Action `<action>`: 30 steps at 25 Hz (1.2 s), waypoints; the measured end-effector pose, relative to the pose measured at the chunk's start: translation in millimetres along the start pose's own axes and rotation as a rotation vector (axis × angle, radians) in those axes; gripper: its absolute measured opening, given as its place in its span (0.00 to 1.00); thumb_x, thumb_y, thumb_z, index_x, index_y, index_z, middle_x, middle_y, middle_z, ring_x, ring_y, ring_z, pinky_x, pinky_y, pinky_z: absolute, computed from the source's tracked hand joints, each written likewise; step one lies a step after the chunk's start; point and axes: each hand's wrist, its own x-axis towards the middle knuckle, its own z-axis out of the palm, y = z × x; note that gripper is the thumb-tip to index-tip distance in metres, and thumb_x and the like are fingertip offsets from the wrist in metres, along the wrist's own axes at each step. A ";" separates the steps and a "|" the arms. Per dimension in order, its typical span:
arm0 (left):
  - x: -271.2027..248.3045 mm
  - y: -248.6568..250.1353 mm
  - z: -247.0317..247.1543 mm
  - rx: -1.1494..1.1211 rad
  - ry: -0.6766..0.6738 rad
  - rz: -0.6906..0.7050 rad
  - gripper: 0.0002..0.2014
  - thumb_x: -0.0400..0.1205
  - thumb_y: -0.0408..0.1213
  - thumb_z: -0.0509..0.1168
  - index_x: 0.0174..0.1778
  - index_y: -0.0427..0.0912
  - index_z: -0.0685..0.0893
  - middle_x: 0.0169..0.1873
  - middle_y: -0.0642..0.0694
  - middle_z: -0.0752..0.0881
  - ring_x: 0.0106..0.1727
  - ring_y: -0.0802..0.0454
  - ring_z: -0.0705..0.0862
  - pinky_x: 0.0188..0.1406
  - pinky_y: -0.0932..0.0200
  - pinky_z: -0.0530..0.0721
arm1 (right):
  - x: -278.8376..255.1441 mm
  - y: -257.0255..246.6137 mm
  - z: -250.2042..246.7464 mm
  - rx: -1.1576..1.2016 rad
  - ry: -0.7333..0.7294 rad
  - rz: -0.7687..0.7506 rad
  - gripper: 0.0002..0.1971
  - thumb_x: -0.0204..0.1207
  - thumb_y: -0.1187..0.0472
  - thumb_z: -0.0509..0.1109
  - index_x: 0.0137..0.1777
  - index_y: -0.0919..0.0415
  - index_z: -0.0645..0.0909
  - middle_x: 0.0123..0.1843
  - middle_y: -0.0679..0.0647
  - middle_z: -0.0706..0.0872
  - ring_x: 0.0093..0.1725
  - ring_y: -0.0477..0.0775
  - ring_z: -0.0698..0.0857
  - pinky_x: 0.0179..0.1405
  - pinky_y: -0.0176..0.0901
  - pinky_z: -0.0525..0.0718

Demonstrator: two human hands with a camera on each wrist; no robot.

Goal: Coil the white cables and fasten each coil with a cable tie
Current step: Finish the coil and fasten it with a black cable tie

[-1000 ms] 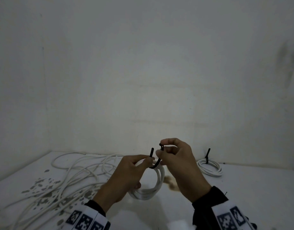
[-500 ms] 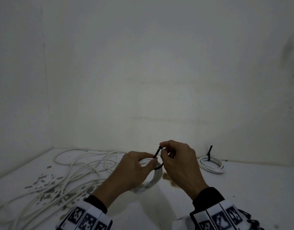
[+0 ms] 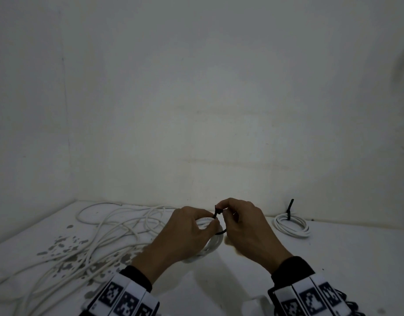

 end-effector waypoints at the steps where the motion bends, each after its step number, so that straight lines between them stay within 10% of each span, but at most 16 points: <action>1: 1.4 -1.8 -0.9 0.003 0.016 0.004 0.10 0.80 0.42 0.67 0.39 0.44 0.91 0.34 0.48 0.91 0.37 0.52 0.89 0.44 0.49 0.84 | -0.3 -0.6 2.3 0.056 0.030 0.014 0.12 0.85 0.66 0.61 0.54 0.54 0.86 0.45 0.46 0.87 0.35 0.35 0.81 0.35 0.23 0.75; 6: 3.9 -5.6 -4.3 0.005 0.002 -0.032 0.10 0.81 0.44 0.67 0.39 0.47 0.92 0.35 0.48 0.91 0.39 0.52 0.89 0.44 0.48 0.85 | 0.8 -2.6 8.3 0.152 0.192 0.068 0.08 0.85 0.63 0.64 0.56 0.54 0.84 0.46 0.47 0.87 0.39 0.39 0.82 0.35 0.22 0.76; 30: 3.7 -9.5 -0.6 0.120 -0.031 0.035 0.16 0.76 0.49 0.60 0.35 0.43 0.88 0.30 0.48 0.88 0.34 0.53 0.85 0.40 0.50 0.81 | 0.1 1.7 13.9 0.074 0.122 0.093 0.10 0.86 0.65 0.63 0.58 0.56 0.85 0.47 0.47 0.86 0.38 0.39 0.81 0.33 0.24 0.76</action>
